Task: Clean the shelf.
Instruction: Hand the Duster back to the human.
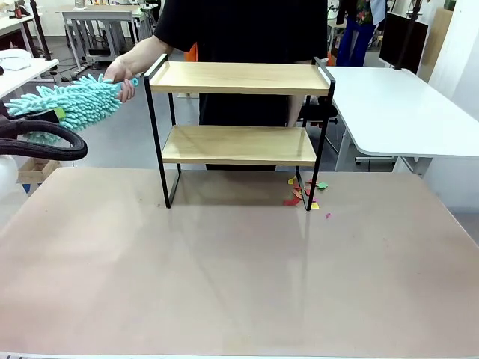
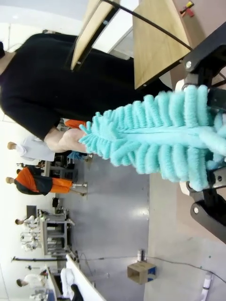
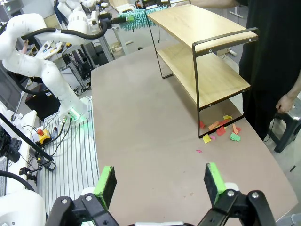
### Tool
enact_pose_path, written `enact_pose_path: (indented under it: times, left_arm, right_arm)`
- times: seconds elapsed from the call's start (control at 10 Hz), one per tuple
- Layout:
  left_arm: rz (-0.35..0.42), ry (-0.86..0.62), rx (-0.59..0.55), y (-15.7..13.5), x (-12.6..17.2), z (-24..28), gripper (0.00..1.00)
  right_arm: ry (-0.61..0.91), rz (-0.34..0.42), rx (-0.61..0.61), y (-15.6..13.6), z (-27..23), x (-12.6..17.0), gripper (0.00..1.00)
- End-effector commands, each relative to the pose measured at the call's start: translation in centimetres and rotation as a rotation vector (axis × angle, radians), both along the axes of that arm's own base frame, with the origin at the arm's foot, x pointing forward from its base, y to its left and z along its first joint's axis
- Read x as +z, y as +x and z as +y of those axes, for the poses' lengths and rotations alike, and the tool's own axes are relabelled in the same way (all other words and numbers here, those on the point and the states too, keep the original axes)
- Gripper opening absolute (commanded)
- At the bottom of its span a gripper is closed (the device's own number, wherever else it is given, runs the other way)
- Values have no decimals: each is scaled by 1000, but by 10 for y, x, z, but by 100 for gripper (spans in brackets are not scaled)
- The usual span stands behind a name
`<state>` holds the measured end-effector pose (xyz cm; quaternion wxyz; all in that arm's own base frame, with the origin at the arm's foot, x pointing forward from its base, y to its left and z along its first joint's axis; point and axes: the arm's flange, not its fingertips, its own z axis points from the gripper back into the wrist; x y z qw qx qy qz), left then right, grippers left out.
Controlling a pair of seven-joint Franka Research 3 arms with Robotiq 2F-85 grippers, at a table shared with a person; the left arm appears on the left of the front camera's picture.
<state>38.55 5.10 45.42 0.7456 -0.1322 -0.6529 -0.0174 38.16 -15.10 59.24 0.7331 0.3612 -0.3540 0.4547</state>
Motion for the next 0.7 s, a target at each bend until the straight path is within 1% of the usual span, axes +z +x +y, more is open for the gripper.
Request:
enact_pose_path:
  times: [0.0,0.1,0.3,0.4,0.5,0.6]
  left_arm:
    - [-13,-76,-13,-11,43,19,99]
    - [-35,-111,-16,-15,59,27,100]
    - [-56,-278,-64,-32,98,60,100]
    - [-81,-346,-59,-39,115,84,100]
    - [-96,-414,-50,-46,127,111,100]
    - [-110,-465,-29,-53,131,133,100]
  right_arm:
    - [-9,-8,9,-3,0,2,100]
    - [-9,-8,9,-3,0,2,100]
    - [-9,-8,9,-3,0,2,100]
    - [-9,-8,9,-3,0,2,100]
    - [-9,-8,9,-3,0,2,100]
    - [-9,-8,9,-3,0,2,100]
